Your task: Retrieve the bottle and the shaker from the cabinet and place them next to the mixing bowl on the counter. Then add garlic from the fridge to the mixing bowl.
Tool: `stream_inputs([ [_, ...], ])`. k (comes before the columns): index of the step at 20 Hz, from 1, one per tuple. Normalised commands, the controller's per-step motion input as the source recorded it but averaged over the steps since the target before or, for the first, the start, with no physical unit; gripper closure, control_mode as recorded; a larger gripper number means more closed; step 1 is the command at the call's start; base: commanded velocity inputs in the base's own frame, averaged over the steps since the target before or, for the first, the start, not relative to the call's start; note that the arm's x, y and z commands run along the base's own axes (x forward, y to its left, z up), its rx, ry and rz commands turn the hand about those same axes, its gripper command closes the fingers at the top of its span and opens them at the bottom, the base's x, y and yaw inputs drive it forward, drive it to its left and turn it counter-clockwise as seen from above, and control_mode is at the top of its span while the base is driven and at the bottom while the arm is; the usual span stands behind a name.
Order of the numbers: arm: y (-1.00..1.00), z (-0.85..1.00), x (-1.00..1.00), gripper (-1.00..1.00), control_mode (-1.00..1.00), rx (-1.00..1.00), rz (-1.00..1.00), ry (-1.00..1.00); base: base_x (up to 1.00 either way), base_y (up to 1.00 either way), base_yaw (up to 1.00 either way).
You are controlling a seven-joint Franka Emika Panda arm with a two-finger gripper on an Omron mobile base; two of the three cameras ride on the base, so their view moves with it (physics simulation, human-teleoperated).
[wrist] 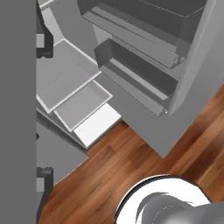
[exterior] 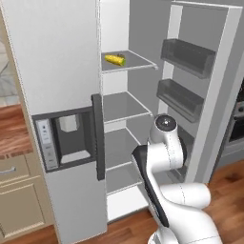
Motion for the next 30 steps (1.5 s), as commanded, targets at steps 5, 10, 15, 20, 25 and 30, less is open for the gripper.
stream_inputs([
  [5, 0.0, 0.0, 0.0, -1.0, 1.0, 0.0, 0.0, 0.0, 0.74, -0.23, 0.03],
  [10, 0.0, 0.0, 0.0, -1.0, 1.0, 0.0, 0.0, 0.0, 0.5, -0.04, 0.01],
  [15, 0.0, 0.0, 0.0, -1.0, 1.0, 0.0, 0.0, 0.0, 0.04, 0.0, 0.0],
  [20, 0.0, 0.0, 0.0, -1.0, 1.0, 0.0, 0.0, 0.0, 0.0, 0.0, 0.0],
  [25, 0.0, 0.0, 0.0, -1.0, 1.0, 0.0, 0.0, 0.0, 0.0, 0.0, 0.0],
  [30, -0.05, 0.0, 0.11, -1.0, -1.0, 0.0, 0.07, -0.01, 0.0, 0.0, 0.0],
])
